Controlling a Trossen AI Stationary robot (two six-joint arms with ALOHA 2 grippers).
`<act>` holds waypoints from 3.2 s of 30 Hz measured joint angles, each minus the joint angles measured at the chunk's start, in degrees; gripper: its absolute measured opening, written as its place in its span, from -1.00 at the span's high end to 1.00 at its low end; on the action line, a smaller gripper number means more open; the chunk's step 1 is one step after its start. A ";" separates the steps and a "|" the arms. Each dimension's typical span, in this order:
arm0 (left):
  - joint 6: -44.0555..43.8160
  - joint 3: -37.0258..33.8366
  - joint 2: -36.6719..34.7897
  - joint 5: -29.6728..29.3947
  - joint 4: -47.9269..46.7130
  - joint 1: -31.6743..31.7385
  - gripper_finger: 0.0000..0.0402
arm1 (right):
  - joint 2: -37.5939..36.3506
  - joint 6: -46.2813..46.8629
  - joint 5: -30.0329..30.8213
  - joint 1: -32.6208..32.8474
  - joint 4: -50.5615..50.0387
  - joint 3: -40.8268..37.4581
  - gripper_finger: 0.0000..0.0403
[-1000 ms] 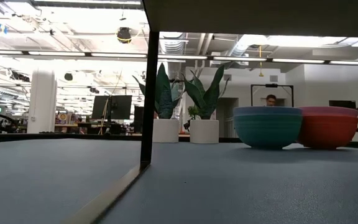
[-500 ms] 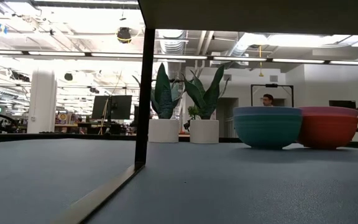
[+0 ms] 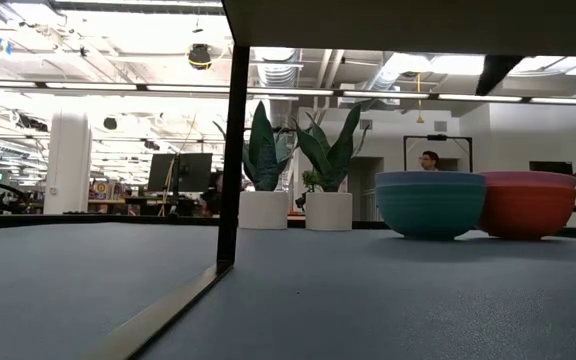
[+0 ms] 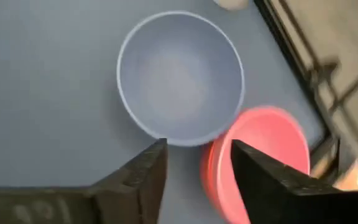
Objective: Place and stack bowls onto a shelf
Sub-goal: Put the blue bowl on the shelf
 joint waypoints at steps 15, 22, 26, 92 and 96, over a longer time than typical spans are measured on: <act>0.02 0.01 0.00 2.50 -1.97 -0.14 1.00 | -6.20 -37.42 -16.91 -14.37 31.89 -20.22 0.04; -0.77 -0.01 0.00 2.49 -2.00 -0.14 1.00 | -1.59 -44.58 -20.92 -18.14 36.41 -20.25 0.05; -1.37 0.00 0.00 2.49 -2.03 -0.14 1.00 | 1.57 -46.07 -23.17 -19.66 37.29 -20.27 0.05; -4.31 -0.01 0.02 -2.55 -3.26 -0.14 1.00 | -8.38 -39.31 -21.19 -18.31 26.77 -8.27 0.86; -3.96 0.01 0.02 -2.73 -3.31 -0.05 1.00 | -11.44 -32.19 -25.21 -12.86 23.89 -7.02 0.86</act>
